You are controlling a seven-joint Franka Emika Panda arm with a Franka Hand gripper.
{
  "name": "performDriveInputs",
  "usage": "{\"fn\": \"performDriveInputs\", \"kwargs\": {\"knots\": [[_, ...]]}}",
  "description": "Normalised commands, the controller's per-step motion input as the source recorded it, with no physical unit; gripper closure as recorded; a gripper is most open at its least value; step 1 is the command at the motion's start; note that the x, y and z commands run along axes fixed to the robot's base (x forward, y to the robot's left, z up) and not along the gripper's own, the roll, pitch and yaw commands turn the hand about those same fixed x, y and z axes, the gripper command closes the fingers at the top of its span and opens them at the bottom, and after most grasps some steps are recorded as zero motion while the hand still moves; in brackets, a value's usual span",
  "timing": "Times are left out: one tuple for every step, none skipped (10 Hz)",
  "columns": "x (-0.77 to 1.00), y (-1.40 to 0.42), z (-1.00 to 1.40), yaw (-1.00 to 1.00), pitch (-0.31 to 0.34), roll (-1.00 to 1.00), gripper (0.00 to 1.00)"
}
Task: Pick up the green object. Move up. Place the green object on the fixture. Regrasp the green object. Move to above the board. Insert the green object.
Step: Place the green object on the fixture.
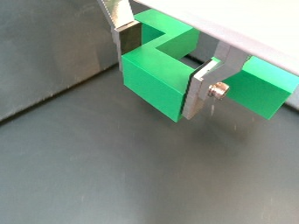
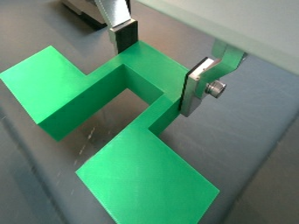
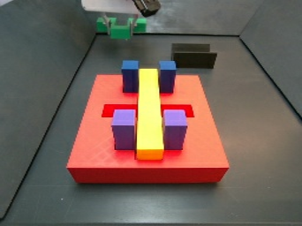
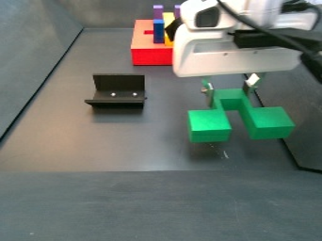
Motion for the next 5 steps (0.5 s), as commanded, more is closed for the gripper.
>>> {"fn": "performDriveInputs", "kwargs": {"knots": [[0.89, -0.27, 0.05, -0.01, 0.42, -0.23, 1.0], [0.9, -0.29, 0.09, -0.01, 0.377, -0.28, 1.0], [0.89, -0.38, 0.34, -0.07, 0.257, -0.35, 1.0], [0.79, -0.38, 0.61, -0.09, 0.0, -0.49, 1.0], [0.75, -0.33, 0.7, -0.07, 0.0, -0.56, 1.0]]}}
